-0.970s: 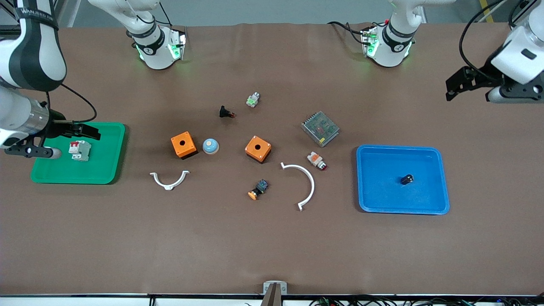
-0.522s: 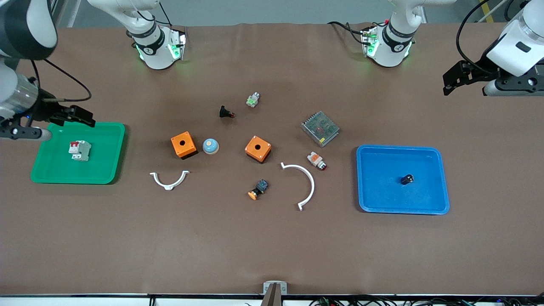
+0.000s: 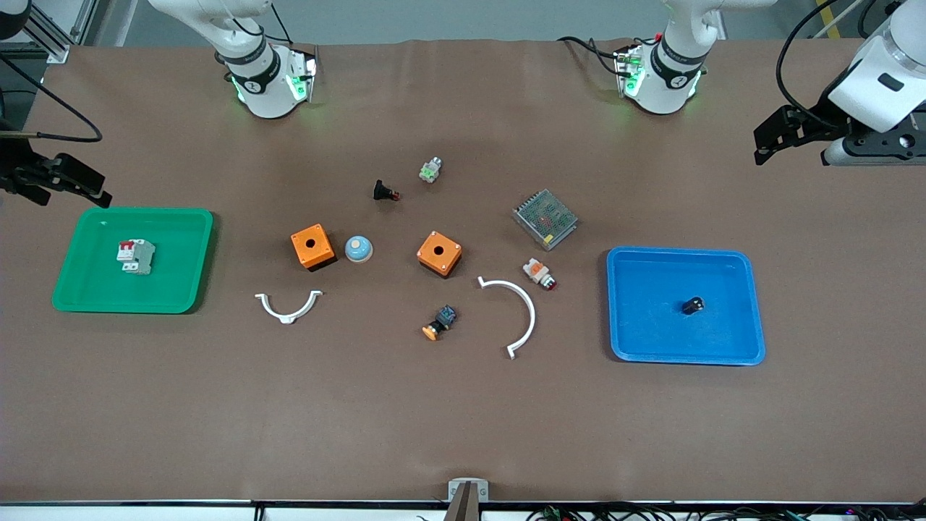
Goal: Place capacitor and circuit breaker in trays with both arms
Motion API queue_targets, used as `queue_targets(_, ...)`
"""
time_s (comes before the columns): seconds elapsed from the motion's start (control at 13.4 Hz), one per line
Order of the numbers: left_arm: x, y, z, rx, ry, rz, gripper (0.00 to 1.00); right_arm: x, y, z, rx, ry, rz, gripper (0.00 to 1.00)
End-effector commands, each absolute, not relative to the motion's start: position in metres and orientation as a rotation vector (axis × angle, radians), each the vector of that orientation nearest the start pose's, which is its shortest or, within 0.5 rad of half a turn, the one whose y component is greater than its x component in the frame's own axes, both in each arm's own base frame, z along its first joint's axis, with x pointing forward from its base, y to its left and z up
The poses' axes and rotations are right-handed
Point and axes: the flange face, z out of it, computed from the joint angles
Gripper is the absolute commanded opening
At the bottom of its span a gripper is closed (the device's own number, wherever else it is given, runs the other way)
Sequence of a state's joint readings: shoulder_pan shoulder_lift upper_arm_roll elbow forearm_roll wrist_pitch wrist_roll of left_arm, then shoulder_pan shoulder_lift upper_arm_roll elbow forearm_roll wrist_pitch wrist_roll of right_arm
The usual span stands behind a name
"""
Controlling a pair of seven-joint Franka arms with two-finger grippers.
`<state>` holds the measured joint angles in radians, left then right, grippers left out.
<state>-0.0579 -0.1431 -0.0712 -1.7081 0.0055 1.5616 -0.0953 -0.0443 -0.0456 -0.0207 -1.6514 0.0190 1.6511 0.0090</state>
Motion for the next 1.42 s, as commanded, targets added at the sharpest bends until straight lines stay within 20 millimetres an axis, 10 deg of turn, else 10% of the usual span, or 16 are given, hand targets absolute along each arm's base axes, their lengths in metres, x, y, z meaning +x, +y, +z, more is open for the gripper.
queue_targets(0.0,0.510,-0.065,0.641,-3.131,0.069,-0.023,1.00,0.566,-0.045,0.638,-3.109,0.164,-0.158,1.00)
queue_targets(1.34,0.527,-0.072,0.646,-3.135,0.062,-0.016,1.00,0.575,-0.054,0.653,-3.119,0.170,-0.207,1.00)
